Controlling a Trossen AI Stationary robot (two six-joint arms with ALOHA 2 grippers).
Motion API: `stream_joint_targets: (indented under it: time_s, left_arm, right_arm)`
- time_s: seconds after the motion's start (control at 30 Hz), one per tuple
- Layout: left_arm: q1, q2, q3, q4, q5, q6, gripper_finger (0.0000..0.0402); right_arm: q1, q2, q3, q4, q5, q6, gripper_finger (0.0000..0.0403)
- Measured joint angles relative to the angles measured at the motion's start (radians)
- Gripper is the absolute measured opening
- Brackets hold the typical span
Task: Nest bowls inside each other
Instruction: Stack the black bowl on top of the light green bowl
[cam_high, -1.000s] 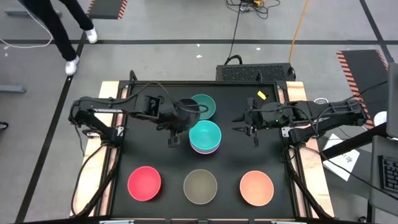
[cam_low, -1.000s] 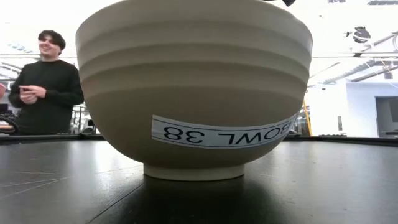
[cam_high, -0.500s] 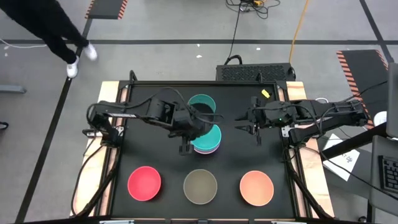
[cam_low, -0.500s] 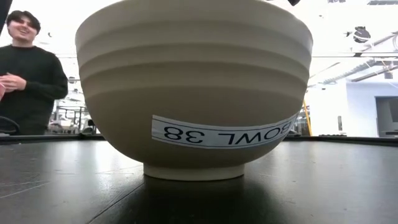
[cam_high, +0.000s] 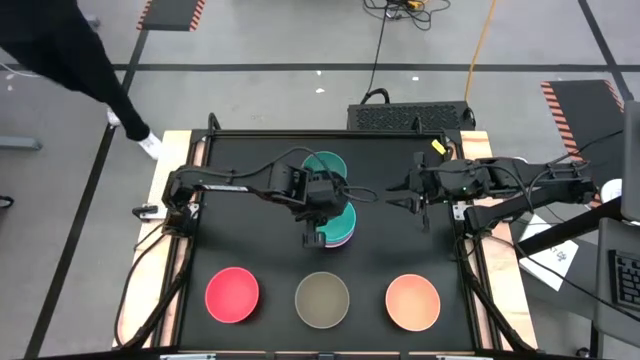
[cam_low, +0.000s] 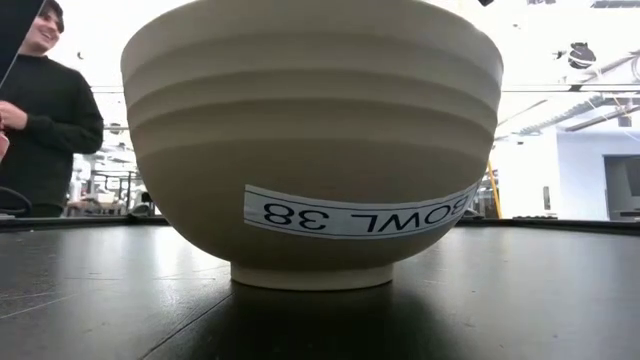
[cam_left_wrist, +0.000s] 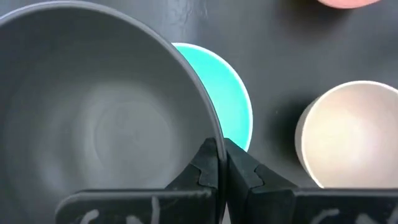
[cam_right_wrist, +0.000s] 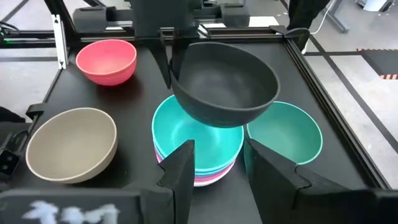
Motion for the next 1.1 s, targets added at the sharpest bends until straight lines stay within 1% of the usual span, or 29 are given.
stream_joint_targets:
  time_s: [0.3, 0.43, 0.67, 0.73, 0.93, 1.1]
  left_arm:
    - [-0.053, 0.060, -0.003, 0.033, 0.019, -0.031, 0.0004]
    - [-0.075, 0.103, -0.003, 0.033, 0.008, -0.031, 0.0004]
    - [-0.100, 0.177, -0.003, 0.068, -0.029, -0.042, 0.0004]
    - [-0.111, 0.195, -0.003, 0.093, -0.070, -0.041, 0.0004]
    - [-0.127, 0.219, -0.001, 0.163, -0.129, -0.011, 0.0005]
    - [-0.129, 0.216, -0.002, 0.162, -0.138, -0.009, 0.0006]
  right_arm:
    - [-0.025, -0.018, -0.050, 0.017, 0.000, -0.003, 0.0130]
    - [-0.036, -0.025, -0.072, 0.029, 0.000, -0.003, 0.0130]
    - [-0.040, -0.034, -0.085, 0.046, -0.004, -0.002, 0.0130]
    - [-0.040, -0.036, -0.086, 0.058, -0.004, -0.003, 0.0130]
    - [-0.040, -0.047, -0.086, 0.093, -0.004, -0.004, 0.0130]
    - [-0.040, -0.055, -0.086, 0.090, -0.005, -0.004, 0.0130]
